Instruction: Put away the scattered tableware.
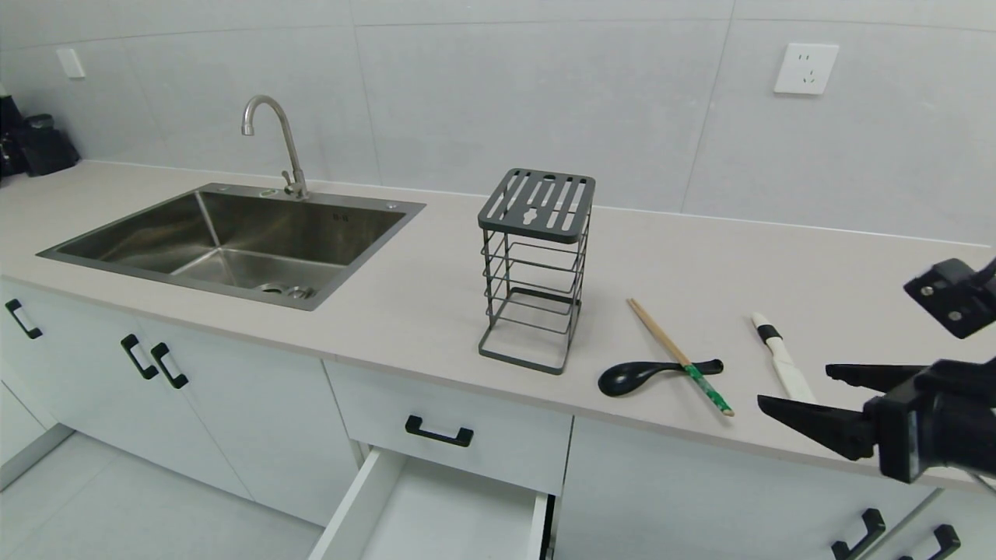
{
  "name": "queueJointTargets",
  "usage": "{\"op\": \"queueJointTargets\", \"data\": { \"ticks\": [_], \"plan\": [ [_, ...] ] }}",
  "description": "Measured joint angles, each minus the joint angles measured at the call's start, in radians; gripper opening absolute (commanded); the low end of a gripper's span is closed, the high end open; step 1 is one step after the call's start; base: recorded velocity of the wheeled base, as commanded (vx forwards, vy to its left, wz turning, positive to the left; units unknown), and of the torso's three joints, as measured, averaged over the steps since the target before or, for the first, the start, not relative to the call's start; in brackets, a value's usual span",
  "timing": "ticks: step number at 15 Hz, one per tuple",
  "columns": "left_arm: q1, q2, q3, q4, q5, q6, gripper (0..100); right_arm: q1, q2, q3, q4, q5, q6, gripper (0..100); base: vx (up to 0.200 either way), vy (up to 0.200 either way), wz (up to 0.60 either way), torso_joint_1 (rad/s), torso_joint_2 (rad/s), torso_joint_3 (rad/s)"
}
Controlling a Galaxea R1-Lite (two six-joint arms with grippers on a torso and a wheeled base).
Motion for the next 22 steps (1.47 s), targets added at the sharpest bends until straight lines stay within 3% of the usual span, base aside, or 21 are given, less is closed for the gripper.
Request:
{"op": "queueJointTargets", "data": {
  "ticks": [7, 14, 22],
  "plan": [
    [0.0, 0.0, 0.0, 0.0, 0.0, 0.0, 100, 0.136, 0.241, -0.104, -0.005, -0.166, 0.163, 100, 0.0, 0.0, 0.0, 0.0, 0.0, 0.0],
    [0.0, 0.0, 0.0, 0.0, 0.0, 0.0, 100, 0.143, 0.408, -0.134, -0.004, -0.222, 0.265, 100, 0.0, 0.0, 0.0, 0.0, 0.0, 0.0],
    [0.0, 0.0, 0.0, 0.0, 0.0, 0.0, 100, 0.138, 0.508, -0.198, -0.004, -0.288, 0.269, 100, 0.0, 0.0, 0.0, 0.0, 0.0, 0.0]
  ]
}}
